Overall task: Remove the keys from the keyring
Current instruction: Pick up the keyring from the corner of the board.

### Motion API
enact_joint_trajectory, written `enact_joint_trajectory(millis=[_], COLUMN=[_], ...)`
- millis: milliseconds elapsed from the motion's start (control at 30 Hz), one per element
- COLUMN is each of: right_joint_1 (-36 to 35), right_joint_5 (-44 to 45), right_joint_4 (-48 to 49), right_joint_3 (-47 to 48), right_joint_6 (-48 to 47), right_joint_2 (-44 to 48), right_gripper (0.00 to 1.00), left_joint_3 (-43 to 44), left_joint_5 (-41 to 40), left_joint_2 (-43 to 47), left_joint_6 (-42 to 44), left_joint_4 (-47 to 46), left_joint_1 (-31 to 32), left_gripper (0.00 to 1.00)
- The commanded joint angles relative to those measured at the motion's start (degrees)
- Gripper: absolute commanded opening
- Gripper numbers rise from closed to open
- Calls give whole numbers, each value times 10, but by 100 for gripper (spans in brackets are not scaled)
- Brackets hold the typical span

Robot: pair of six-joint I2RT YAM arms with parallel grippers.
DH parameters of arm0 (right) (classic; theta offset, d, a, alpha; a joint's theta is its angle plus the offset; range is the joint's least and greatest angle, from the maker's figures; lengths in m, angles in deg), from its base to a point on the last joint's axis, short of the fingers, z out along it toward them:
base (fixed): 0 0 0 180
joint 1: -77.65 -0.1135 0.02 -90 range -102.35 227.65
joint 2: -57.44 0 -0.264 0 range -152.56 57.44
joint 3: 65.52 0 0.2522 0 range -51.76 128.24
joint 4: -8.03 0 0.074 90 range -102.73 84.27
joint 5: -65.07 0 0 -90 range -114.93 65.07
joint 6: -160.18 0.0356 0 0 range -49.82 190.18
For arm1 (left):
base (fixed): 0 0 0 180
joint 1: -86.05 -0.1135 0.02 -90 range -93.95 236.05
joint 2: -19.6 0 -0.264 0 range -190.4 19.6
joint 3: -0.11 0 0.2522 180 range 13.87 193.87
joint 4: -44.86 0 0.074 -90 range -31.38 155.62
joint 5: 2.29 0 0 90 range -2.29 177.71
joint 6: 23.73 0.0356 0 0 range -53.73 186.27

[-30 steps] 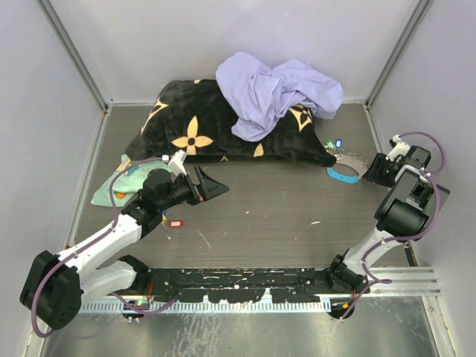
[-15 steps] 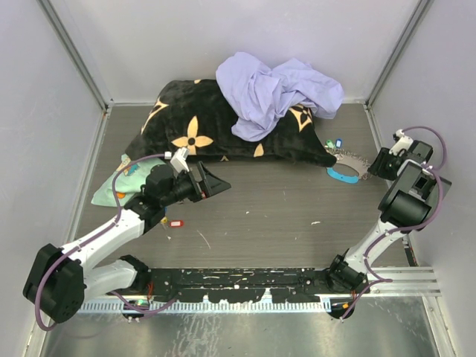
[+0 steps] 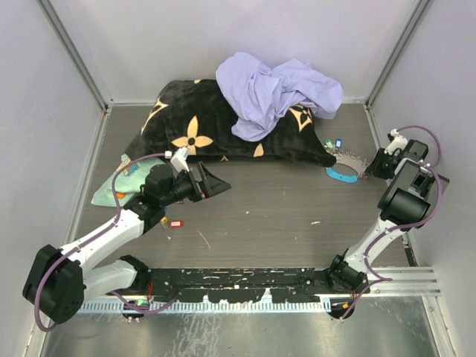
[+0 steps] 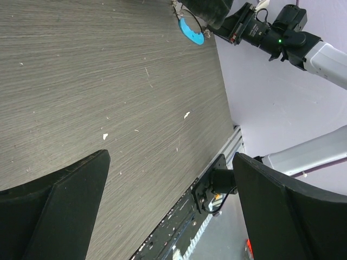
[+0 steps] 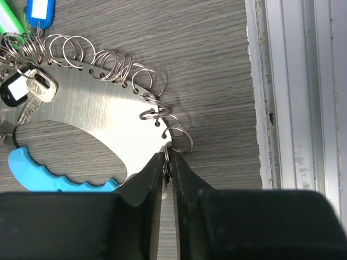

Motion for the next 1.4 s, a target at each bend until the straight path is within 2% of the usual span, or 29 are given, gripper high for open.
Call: enact_joint_trajectory(millis=[0,167,333,667,900,1100,1200,1367], right_joint_1=[0,0,0,-30,-156,-270,-306,-354], right_joint_5=[-18,-33,-55,-109,-100,-103,-118,-156], right_joint_4=[-9,-23,-75,-326,-437,-473,-488,-496], right_joint_3=[20,-5,-35,-18,10,64,82,87], right_joint_6=[-18,-54,-116,-259,-267,-210,-194,-201], right_joint_2=[10,66,156,342,465,492,495,495], right_gripper=[14,1,1,1,1,1,1,1], left_joint_3=[17,11,-13,-81,-127,-159,-165,-171], left_joint_5=[10,14,23,34,51,40,39,58], left_joint_2=[27,54,100,256,406,514,533,509], left_joint_6=[13,24,36,40,40,43,47,50], left_joint_4=[-18,-6,-17,-33,0,34,34,8], left_joint_1=[-2,-3,-3,-1,6,11,11,11], left_gripper=[98,98,97,95,92,92,91,90])
